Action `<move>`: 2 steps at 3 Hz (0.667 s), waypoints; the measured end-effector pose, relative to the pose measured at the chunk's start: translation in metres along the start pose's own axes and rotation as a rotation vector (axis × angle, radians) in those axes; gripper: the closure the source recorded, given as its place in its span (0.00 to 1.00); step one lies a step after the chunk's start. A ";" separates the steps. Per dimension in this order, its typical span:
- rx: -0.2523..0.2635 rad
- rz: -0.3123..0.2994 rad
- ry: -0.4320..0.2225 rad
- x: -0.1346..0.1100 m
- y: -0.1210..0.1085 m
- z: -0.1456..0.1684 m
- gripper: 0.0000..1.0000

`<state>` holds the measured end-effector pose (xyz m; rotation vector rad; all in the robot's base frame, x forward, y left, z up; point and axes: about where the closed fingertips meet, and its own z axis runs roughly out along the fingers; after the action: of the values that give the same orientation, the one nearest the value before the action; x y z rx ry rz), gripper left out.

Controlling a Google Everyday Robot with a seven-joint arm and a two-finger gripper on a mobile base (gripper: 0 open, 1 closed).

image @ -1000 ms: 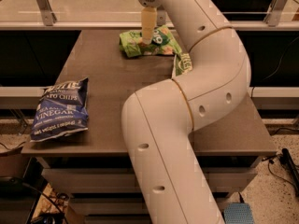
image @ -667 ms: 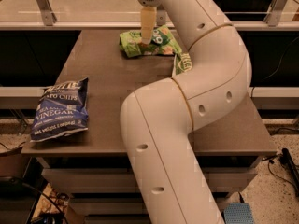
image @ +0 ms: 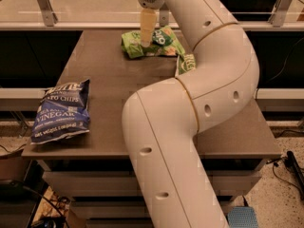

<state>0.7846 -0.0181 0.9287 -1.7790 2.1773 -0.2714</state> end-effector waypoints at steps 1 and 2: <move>-0.029 0.029 -0.023 -0.004 0.007 0.002 0.00; -0.052 0.062 -0.048 -0.007 0.013 0.004 0.00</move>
Offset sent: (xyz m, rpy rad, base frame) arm -0.0643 0.0087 -0.0283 0.1073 0.1122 -0.0684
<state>0.7755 -0.0087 0.9216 -1.7234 2.2201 -0.1575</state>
